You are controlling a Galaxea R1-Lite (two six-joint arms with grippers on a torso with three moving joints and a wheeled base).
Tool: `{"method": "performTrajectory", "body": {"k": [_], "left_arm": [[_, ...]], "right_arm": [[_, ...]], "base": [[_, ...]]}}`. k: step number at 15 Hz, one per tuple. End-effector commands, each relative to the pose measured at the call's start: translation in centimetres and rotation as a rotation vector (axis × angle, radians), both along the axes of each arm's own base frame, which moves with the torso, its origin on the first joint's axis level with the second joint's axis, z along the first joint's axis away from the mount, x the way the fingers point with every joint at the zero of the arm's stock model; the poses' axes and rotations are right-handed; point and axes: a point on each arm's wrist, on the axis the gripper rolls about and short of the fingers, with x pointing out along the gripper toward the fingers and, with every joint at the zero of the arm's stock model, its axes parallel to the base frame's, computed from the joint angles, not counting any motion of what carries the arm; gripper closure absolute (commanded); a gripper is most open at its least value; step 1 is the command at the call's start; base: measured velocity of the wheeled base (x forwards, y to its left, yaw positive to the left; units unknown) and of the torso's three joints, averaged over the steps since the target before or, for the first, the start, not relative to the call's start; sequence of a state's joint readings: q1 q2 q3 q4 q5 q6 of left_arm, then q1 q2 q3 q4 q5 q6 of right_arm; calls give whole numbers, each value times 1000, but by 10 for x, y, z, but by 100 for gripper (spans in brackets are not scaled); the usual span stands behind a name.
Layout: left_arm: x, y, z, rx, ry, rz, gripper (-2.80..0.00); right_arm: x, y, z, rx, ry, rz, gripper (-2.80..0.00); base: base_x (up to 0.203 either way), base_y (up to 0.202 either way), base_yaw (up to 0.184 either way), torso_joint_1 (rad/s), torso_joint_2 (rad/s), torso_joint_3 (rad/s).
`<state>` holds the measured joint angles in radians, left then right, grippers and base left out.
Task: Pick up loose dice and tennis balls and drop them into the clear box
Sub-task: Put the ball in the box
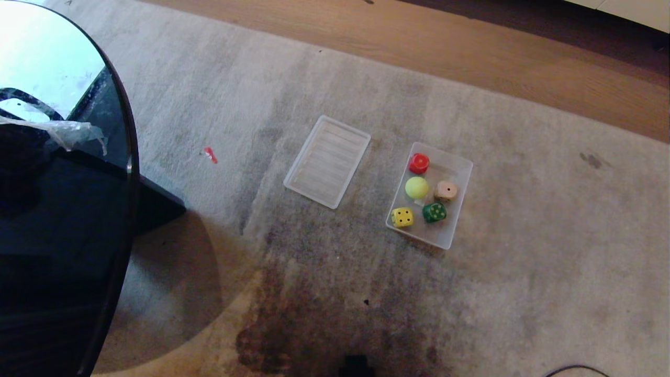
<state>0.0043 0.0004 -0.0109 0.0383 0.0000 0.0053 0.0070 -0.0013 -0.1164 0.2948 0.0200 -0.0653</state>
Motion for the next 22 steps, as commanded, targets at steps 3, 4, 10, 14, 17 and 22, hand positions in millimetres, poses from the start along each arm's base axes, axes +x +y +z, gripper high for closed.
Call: {"method": "performTrajectory", "body": {"k": [3,4,10,14,17,22], "left_arm": [[0,0,0,2,0,0,0],[0,0,0,1,0,0,0],[0,0,0,2,0,-1,0],[0,0,0,2,0,-1,0],[0,0,0,2,-1,-1,0],[0,0,0,2,0,0,0]], "right_arm": [[0,0,0,-1,2,1,0],[0,0,0,-1,2,1,0],[0,0,0,-24,2,11,0],[2,0,18,-7,20,1,0],[33,0,56,95,210,-29,0],[159,1,81,220,436,-100,0]], "base": [[172,0,2,1,3,2],[88,0,-1,2,0,2],[0,0,0,0,0,0],[0,0,0,0,0,0],[0,0,0,0,0,0],[0,0,0,0,0,0]]}}
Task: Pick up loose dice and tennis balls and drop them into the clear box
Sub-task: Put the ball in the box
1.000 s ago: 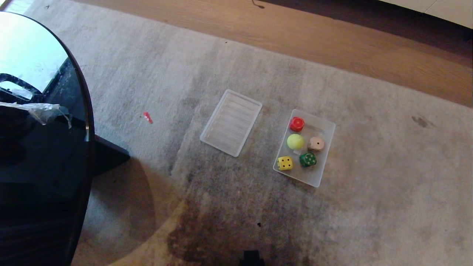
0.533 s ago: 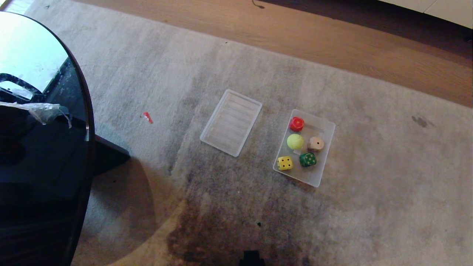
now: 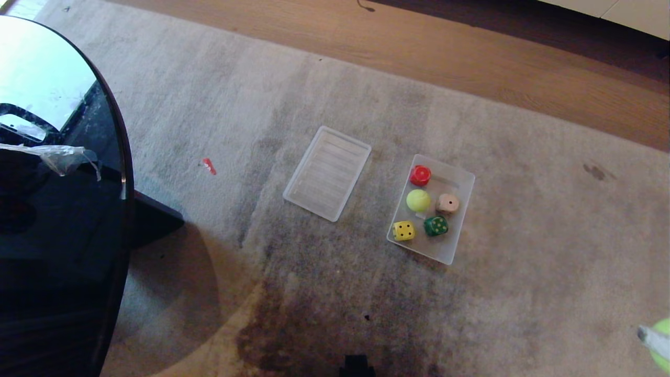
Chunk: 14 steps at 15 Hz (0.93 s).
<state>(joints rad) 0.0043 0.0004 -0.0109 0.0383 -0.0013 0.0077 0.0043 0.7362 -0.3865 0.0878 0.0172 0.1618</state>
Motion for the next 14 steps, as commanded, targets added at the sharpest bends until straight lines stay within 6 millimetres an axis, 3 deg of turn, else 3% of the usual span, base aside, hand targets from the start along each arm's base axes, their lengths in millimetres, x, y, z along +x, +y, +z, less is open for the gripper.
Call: {"method": "performTrajectory", "body": {"k": [1,5,8,10,14], "left_arm": [[0,0,0,0,0,0,0],[0,0,0,0,0,0,0],[0,0,0,0,0,0,0],[0,0,0,0,1,0,0],[0,0,0,0,0,0,0]], "right_arm": [[96,0,-18,16,181,-22,0],[214,0,-55,19,87,-76,0],[289,4,-41,29,-141,-79,0],[321,15,-46,41,-200,-42,0],[353,44,-74,88,-354,109,0]], "base": [[0,0,0,0,0,0],[0,0,0,0,0,0],[0,0,0,0,0,0],[0,0,0,0,0,0],[0,0,0,0,0,0]]}}
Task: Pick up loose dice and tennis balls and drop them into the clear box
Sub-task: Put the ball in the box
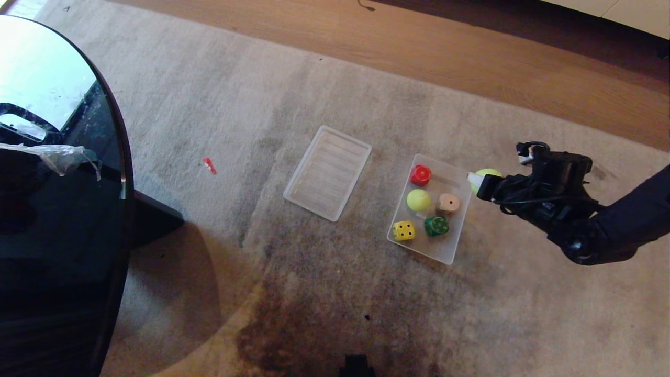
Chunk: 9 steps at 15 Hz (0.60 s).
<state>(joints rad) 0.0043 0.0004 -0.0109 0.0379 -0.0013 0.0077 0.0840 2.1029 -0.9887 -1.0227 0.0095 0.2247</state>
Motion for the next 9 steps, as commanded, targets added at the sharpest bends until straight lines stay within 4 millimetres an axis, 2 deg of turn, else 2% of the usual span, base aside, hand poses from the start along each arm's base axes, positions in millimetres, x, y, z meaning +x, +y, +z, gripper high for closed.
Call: {"method": "performTrajectory", "body": {"k": [1,7,8,9], "left_arm": [[0,0,0,0,1,0,0],[0,0,0,0,0,0,0],[0,0,0,0,0,0,0],[0,0,0,0,0,2,0]], "right_arm": [[18,17,-36,11,-35,119,0],[35,23,-59,12,-23,147,0],[38,23,-62,11,-19,144,-53],[39,23,-65,10,-15,142,-280]], "base": [[0,0,0,0,0,0],[0,0,0,0,0,0],[0,0,0,0,0,0],[0,0,0,0,0,0]]}}
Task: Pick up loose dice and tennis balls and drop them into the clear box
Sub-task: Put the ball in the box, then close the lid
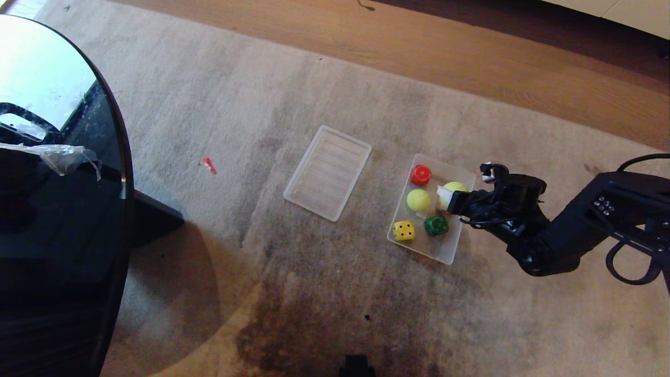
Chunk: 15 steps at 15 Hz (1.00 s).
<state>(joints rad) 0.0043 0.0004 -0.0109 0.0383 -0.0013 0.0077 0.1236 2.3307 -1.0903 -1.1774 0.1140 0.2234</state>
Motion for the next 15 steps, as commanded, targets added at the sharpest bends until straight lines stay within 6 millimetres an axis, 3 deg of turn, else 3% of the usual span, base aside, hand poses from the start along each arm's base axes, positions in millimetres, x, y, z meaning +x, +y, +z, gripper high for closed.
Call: {"method": "performTrajectory", "body": {"k": [1,6,9,10,13,15], "left_arm": [[0,0,0,0,0,2,0],[0,0,0,0,1,0,0],[0,0,0,0,0,0,0],[0,0,0,0,0,0,0],[0,0,0,0,1,0,0],[0,0,0,0,0,0,0]], "right_arm": [[3,0,-10,-1,14,-2,-280],[-2,-5,-2,-8,10,-9,-280],[-30,-16,24,-22,22,-25,-280],[-44,-23,38,-22,24,-36,0],[-103,-45,81,-35,39,-61,0],[-153,-55,102,-70,75,-81,0]], "base": [[0,0,0,0,0,0],[0,0,0,0,0,0],[0,0,0,0,0,0],[0,0,0,0,0,0],[0,0,0,0,0,0],[0,0,0,0,0,0]]}}
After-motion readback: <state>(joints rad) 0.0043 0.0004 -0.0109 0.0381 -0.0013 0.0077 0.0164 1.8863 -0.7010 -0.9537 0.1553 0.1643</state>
